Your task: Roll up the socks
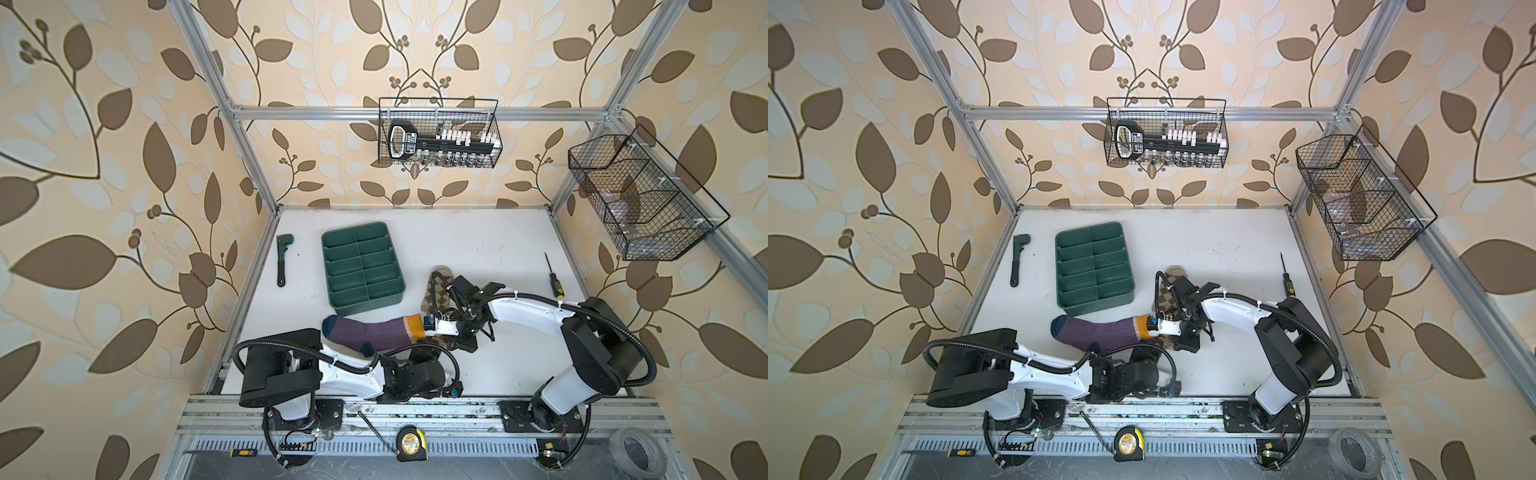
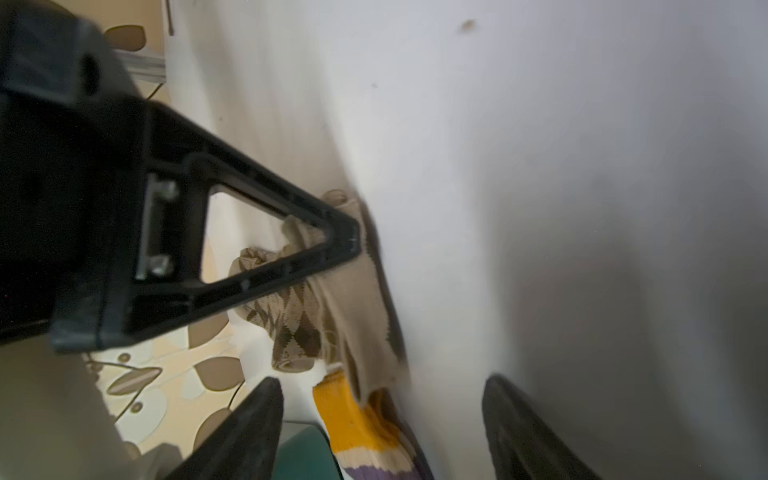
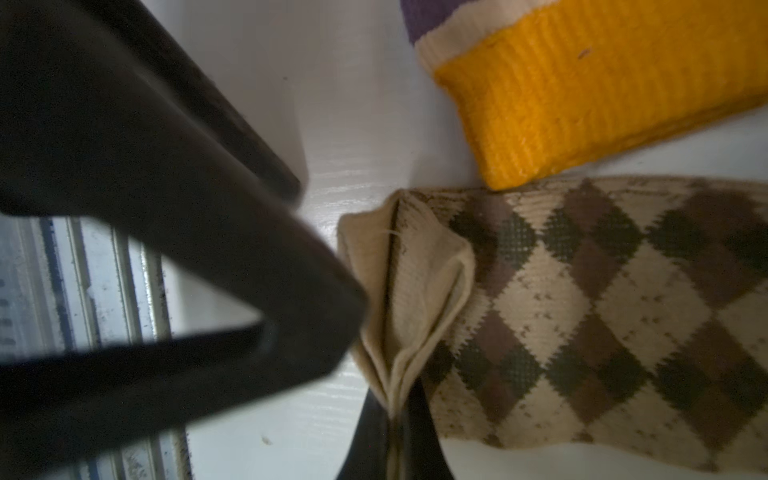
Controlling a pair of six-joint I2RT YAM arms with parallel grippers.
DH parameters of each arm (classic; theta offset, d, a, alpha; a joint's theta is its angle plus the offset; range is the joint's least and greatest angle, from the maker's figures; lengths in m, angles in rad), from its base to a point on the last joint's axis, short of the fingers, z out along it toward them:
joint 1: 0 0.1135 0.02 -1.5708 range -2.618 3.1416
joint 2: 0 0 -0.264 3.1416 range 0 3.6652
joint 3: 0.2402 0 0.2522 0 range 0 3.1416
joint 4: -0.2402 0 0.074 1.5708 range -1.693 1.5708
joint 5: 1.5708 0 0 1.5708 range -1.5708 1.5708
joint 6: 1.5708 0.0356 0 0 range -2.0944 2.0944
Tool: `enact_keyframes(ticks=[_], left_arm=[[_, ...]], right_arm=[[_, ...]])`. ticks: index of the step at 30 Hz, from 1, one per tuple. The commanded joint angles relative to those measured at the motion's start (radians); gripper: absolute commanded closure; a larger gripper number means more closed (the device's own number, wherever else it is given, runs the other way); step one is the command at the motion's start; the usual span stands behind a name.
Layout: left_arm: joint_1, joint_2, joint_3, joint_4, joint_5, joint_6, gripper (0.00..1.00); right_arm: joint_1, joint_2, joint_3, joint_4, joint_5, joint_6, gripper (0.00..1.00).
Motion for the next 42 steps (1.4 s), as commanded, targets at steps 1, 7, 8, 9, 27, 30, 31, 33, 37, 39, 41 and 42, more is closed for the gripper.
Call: enact_keyframes(ticks=[1, 7, 8, 9, 27, 30, 31, 33, 37, 39, 41, 42], left_arm=[[0.033, 0.042, 0.030, 0.138, -0.030, -0.030, 0.26], [0.053, 0.128, 0.052, 0.161, -0.004, -0.059, 0.36], [0.058, 0.139, 0.054, 0.170, -0.005, -0.069, 0.39], [0.066, 0.149, 0.055, 0.179, -0.005, -0.083, 0.42], [0.206, 0.134, 0.212, -0.260, 0.317, -0.220, 1.00], [0.258, 0.133, 0.301, -0.453, 0.483, -0.227, 1.00], [0.273, 0.140, 0.333, -0.510, 0.529, -0.230, 1.00], [0.297, 0.157, 0.384, -0.598, 0.618, -0.235, 1.00], [0.334, 0.237, 0.522, -0.786, 0.733, -0.258, 1.00], [0.345, 0.276, 0.588, -0.875, 0.783, -0.266, 1.00], [0.349, 0.318, 0.657, -0.952, 0.803, -0.276, 1.00], [0.355, 0.341, 0.693, -0.995, 0.830, -0.280, 1.00]], right_arm=[[-0.005, 0.004, 0.019, -0.015, -0.045, 0.004, 1.00], [-0.006, -0.005, 0.015, -0.010, -0.047, 0.005, 1.00], [-0.006, -0.006, 0.014, -0.010, -0.047, 0.006, 1.00], [-0.006, -0.008, 0.014, -0.011, -0.047, 0.006, 1.00], [-0.050, -0.161, -0.061, 0.073, 0.005, 0.039, 0.72], [-0.116, -0.273, -0.114, 0.176, 0.083, 0.079, 0.50], [-0.154, -0.315, -0.134, 0.227, 0.130, 0.100, 0.45], [-0.229, -0.393, -0.167, 0.337, 0.239, 0.157, 0.40], [-0.409, -0.509, -0.168, 0.514, 0.438, 0.342, 0.37], [-0.461, -0.542, -0.144, 0.543, 0.530, 0.406, 0.38], [-0.482, -0.574, -0.126, 0.557, 0.596, 0.432, 0.38], [-0.482, -0.598, -0.122, 0.565, 0.613, 0.424, 0.39]])
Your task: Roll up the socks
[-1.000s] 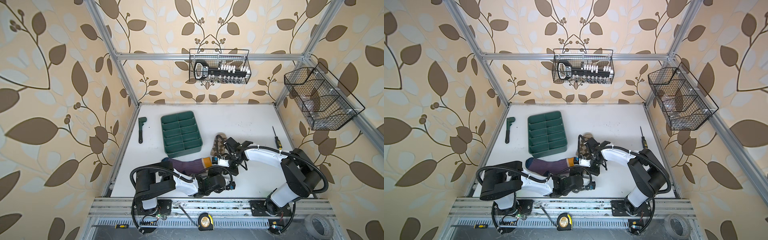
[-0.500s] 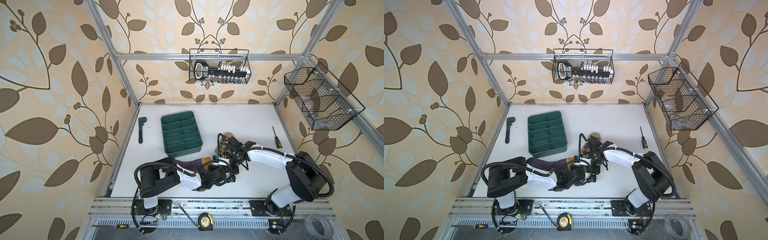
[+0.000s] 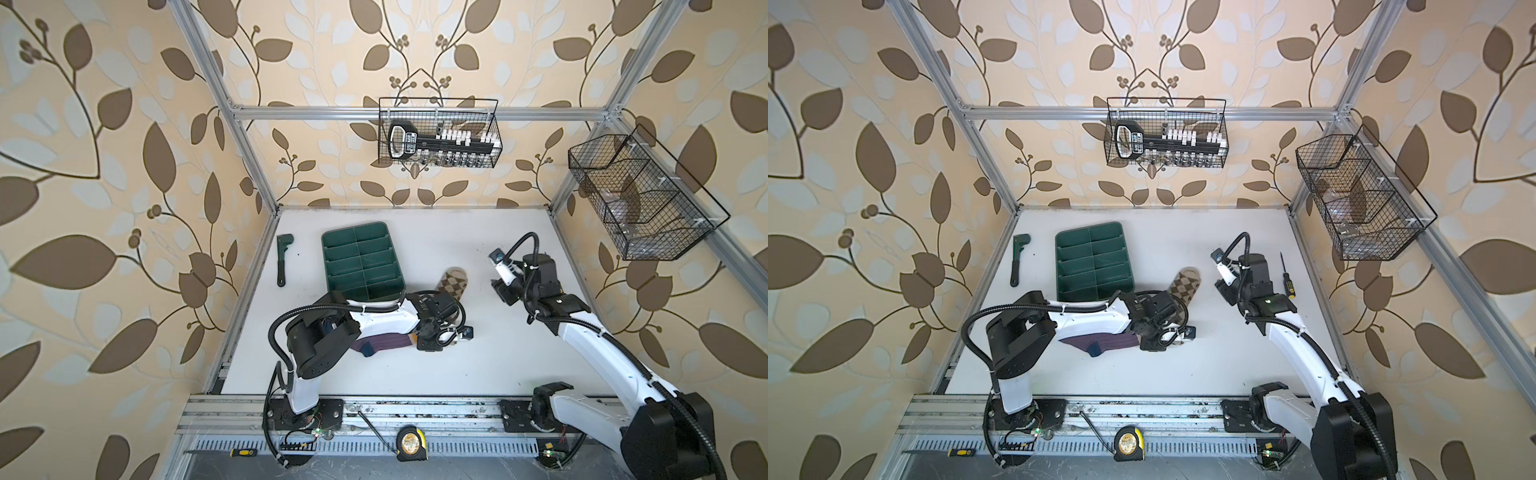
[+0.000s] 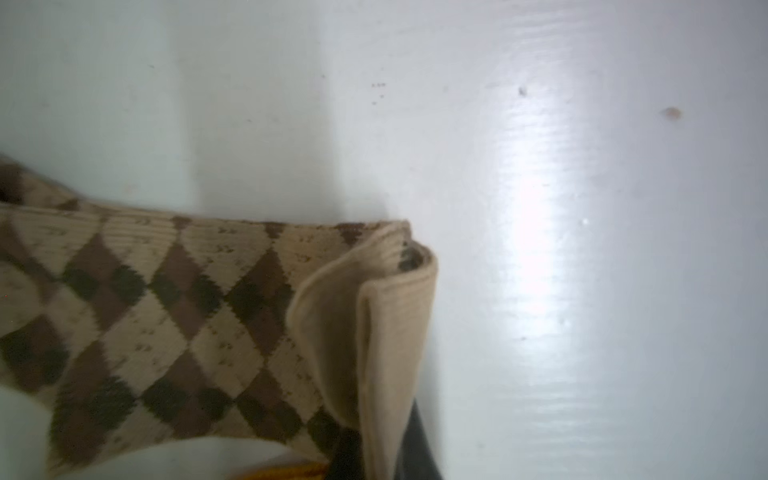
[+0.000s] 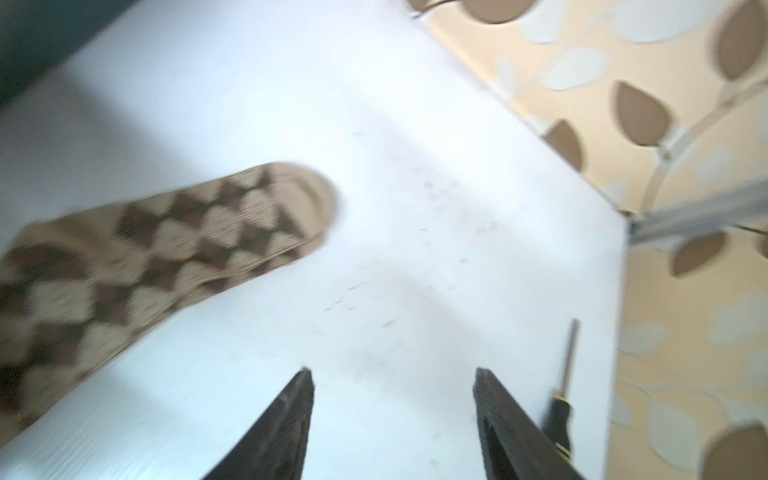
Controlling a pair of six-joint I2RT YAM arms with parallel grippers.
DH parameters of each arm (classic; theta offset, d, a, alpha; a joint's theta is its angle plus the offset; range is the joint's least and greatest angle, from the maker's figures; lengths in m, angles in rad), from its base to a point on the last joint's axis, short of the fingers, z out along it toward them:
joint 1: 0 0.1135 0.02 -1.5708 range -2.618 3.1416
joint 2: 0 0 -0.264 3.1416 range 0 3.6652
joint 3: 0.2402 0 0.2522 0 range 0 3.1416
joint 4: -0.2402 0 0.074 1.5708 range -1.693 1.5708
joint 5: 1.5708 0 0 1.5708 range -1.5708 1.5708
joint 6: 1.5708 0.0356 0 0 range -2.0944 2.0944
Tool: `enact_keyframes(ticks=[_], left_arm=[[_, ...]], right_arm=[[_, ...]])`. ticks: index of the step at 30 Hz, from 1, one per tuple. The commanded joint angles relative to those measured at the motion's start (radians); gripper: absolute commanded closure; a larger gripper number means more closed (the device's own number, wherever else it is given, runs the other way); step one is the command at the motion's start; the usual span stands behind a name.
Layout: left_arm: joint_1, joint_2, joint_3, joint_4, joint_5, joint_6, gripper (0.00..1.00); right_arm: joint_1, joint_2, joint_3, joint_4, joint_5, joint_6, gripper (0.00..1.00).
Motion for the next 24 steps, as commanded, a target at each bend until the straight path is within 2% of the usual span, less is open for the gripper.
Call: enact_keyframes(ticks=[1, 4, 8, 11, 13, 15, 18, 21, 24], left_arm=[[0.011, 0.061, 0.111, -0.262, 0.165, -0.026, 1.00], [0.035, 0.132, 0.212, -0.358, 0.246, -0.043, 1.00], [0.068, 0.226, 0.308, -0.462, 0.344, -0.059, 1.00], [0.080, 0.280, 0.356, -0.509, 0.386, -0.063, 1.00], [0.083, 0.307, 0.375, -0.522, 0.400, -0.068, 1.00], [0.086, 0.323, 0.385, -0.527, 0.401, -0.071, 1.00], [0.089, 0.339, 0.392, -0.526, 0.410, -0.073, 1.00], [0.095, 0.356, 0.404, -0.535, 0.419, -0.078, 1.00], [0.099, 0.363, 0.407, -0.538, 0.421, -0.079, 1.00]], right_arm=[[-0.001, -0.078, 0.028, 0.092, 0.140, 0.076, 0.40], [0.063, -0.207, -0.018, 0.119, 0.108, -0.035, 0.40], [0.232, -0.420, -0.121, 0.072, 0.089, -0.330, 0.40], [0.376, -0.596, -0.202, -0.027, 0.105, -0.537, 0.40], [0.487, -0.699, -0.246, -0.129, 0.100, -0.640, 0.37], [0.600, -0.754, -0.281, -0.218, 0.130, -0.693, 0.35], [0.798, -0.699, -0.337, -0.278, 0.265, -0.695, 0.35], [0.953, -0.540, -0.406, -0.216, 0.369, -0.683, 0.34], [0.969, -0.348, -0.435, -0.079, 0.349, -0.663, 0.35]])
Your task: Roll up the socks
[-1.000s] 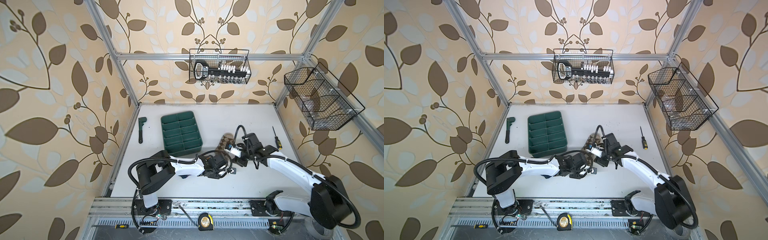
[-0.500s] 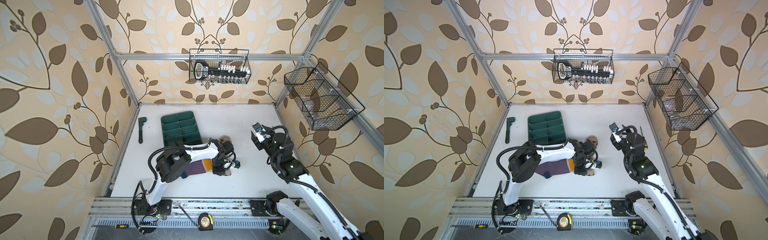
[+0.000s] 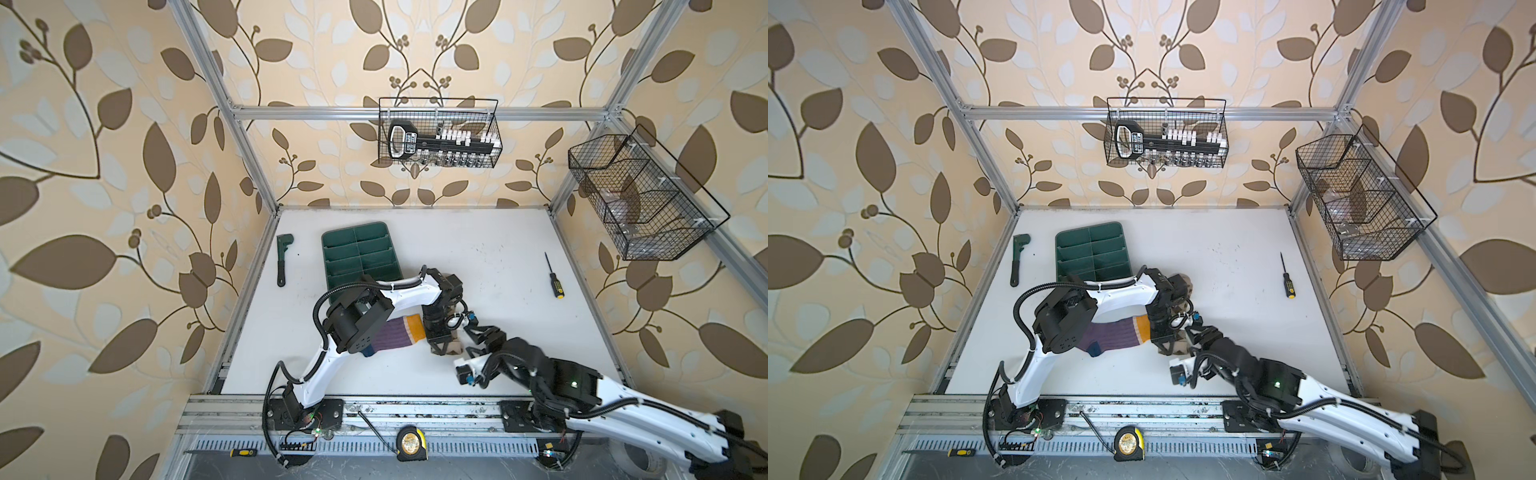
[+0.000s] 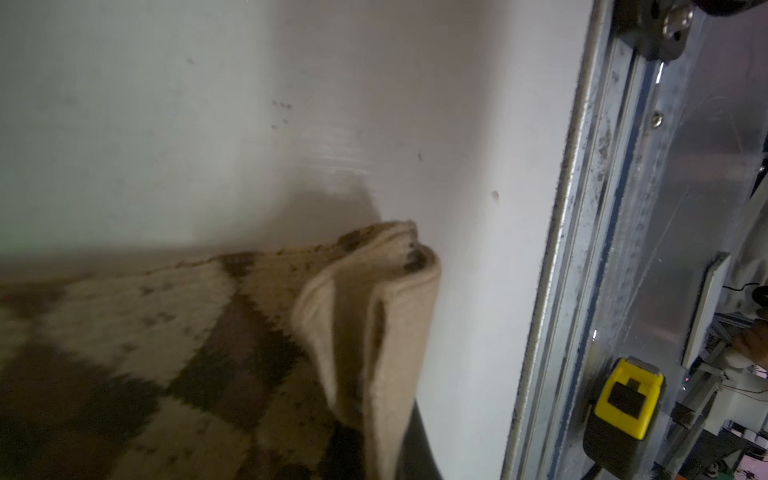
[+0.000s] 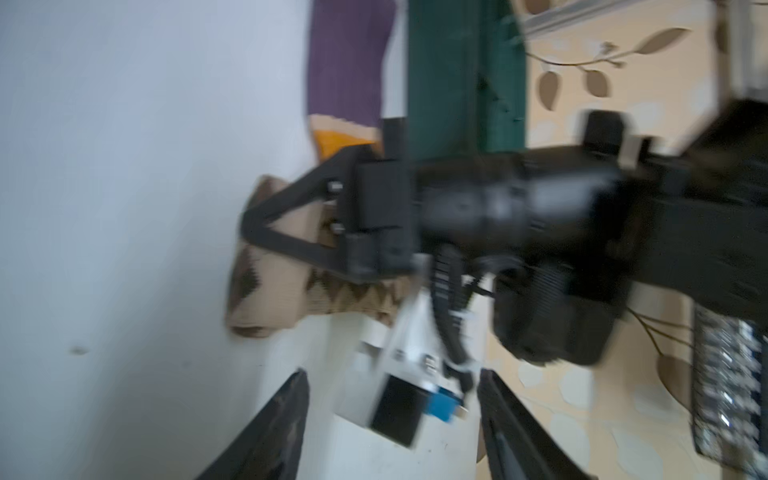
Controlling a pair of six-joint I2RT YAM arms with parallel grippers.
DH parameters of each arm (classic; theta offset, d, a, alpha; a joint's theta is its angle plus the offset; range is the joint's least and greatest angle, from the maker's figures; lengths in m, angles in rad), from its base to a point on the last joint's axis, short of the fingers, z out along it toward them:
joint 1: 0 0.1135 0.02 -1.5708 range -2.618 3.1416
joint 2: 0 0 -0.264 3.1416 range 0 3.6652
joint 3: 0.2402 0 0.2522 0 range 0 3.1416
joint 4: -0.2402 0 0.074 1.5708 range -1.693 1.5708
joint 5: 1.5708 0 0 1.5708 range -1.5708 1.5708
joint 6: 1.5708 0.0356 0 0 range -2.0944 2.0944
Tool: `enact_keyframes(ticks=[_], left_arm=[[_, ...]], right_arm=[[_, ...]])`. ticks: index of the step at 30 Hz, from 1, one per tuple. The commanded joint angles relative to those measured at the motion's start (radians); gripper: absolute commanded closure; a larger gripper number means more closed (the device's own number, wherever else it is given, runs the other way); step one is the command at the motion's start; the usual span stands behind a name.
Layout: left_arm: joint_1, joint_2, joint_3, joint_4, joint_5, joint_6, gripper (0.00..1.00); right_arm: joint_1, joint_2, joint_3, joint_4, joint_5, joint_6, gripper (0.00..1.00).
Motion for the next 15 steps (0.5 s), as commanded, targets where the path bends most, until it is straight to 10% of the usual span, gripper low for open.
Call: enact_keyframes(ticks=[1, 15], left_arm=[[0.002, 0.050, -0.005, -0.051, -0.021, -0.006, 1.00], [0.010, 0.034, -0.016, -0.040, -0.019, -0.005, 1.00]], right_arm=[[0.000, 0.155, -0.019, 0.103, 0.046, -0.022, 0.34], [-0.053, 0.443, 0.030, 0.286, -0.074, 0.005, 0.32]])
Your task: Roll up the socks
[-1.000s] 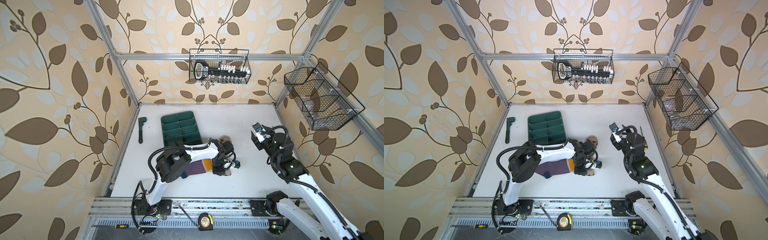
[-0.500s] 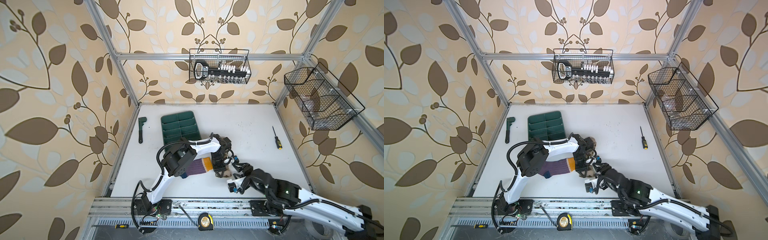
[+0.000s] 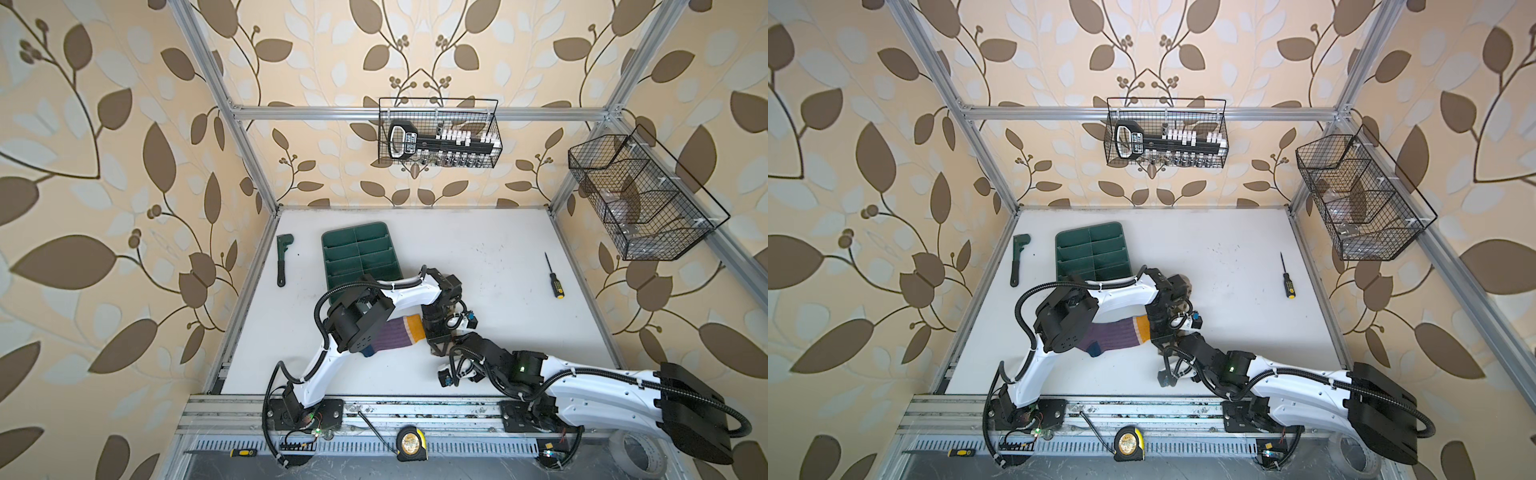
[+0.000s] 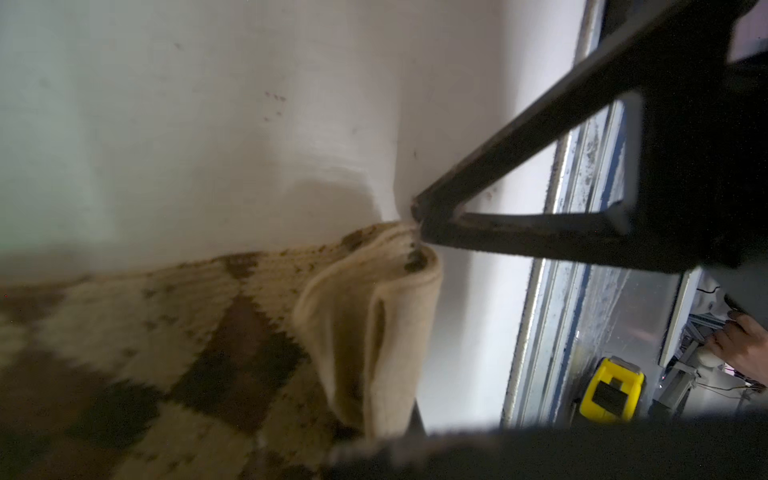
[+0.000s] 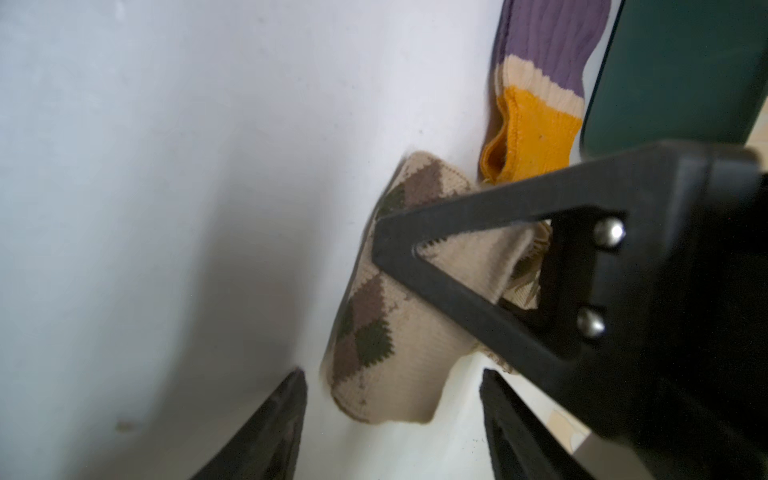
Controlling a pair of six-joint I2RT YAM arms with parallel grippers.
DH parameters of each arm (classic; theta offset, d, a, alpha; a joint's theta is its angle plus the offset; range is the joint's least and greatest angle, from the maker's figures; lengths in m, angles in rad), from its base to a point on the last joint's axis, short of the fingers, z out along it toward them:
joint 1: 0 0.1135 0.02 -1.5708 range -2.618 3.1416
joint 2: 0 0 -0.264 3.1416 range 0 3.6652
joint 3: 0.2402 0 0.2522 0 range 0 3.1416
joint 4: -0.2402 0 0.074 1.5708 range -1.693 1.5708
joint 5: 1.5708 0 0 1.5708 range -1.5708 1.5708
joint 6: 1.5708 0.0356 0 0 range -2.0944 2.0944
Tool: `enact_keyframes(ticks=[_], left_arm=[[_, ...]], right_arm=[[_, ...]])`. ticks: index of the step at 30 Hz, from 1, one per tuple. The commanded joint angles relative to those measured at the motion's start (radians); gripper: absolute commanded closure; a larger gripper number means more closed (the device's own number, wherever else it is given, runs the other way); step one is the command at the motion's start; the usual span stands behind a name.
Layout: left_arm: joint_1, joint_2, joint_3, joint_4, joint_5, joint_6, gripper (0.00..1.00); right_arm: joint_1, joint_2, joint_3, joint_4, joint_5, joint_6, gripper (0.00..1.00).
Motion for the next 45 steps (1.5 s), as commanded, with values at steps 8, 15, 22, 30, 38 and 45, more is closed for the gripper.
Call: enact_keyframes(ticks=[8, 15, 22, 30, 38, 45], left_arm=[[0.008, 0.025, -0.020, -0.030, -0.036, 0.003, 1.00], [0.008, 0.020, -0.019, -0.031, -0.026, 0.003, 1.00], [0.010, -0.001, -0.021, -0.023, -0.006, 0.002, 0.98], [0.030, -0.138, -0.096, 0.067, -0.010, -0.030, 0.55], [0.116, -0.459, -0.257, 0.268, -0.213, -0.080, 0.43], [0.132, -0.917, -0.463, 0.502, -0.633, -0.036, 0.42]], right_arm=[[-0.029, 0.117, 0.054, 0.120, -0.061, 0.053, 0.36], [-0.027, 0.184, 0.062, 0.137, -0.068, 0.071, 0.52], [-0.028, 0.180, 0.061, 0.105, -0.066, 0.072, 0.84], [-0.048, 0.162, 0.072, 0.017, -0.092, 0.085, 1.00], [-0.101, 0.140, 0.142, -0.174, -0.198, 0.132, 1.00], [-0.139, 0.224, 0.264, -0.361, -0.358, 0.190, 1.00]])
